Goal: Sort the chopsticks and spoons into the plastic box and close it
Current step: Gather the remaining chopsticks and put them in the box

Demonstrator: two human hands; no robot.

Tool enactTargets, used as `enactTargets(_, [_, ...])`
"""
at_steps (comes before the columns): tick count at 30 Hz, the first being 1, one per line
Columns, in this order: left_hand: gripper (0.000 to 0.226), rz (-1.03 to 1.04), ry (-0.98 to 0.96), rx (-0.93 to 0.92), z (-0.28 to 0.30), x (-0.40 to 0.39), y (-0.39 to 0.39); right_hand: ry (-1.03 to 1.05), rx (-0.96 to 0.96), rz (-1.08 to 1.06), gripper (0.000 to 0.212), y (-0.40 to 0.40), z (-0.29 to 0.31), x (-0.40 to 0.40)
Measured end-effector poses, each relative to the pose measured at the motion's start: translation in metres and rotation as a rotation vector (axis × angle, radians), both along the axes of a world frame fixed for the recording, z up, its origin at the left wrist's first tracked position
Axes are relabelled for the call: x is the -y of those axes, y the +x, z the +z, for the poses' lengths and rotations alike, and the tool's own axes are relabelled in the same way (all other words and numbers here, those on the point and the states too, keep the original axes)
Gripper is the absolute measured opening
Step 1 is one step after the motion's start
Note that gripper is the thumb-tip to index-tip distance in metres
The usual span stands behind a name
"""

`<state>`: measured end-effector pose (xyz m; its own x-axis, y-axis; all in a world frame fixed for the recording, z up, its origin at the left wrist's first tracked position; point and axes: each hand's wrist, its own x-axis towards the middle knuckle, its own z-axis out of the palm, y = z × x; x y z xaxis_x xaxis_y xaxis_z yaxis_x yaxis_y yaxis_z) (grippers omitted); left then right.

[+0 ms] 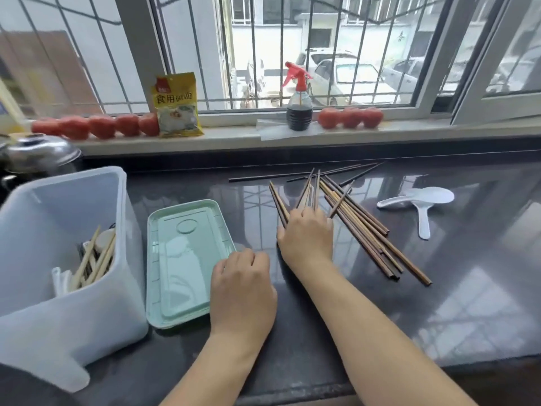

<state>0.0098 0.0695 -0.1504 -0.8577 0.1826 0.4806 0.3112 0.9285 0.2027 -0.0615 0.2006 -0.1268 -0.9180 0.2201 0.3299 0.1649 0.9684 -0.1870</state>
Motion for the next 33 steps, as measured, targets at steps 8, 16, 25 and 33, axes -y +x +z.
enactTargets(8, [0.023, -0.022, -0.018, 0.004, -0.002, -0.003, -0.004, 0.14, 0.041, -0.016, 0.019, 0.006, -0.003, 0.003])
enactTargets(16, [0.025, -0.191, 1.031, 0.163, 0.034, -0.003, 0.004, -0.788, -0.254, 0.277, 0.021, 0.051, 0.012, 0.003])
enactTargets(25, [0.034, -0.414, 1.464, 0.281, 0.052, -0.037, -0.024, -0.521, -0.345, 0.199, 0.019, 0.104, 0.0, -0.044])
enactTargets(33, [0.023, -0.5, 1.372, 0.544, 0.026, -0.046, -0.019, -0.415, -0.171, -0.37, 0.031, 0.116, -0.016, -0.151])
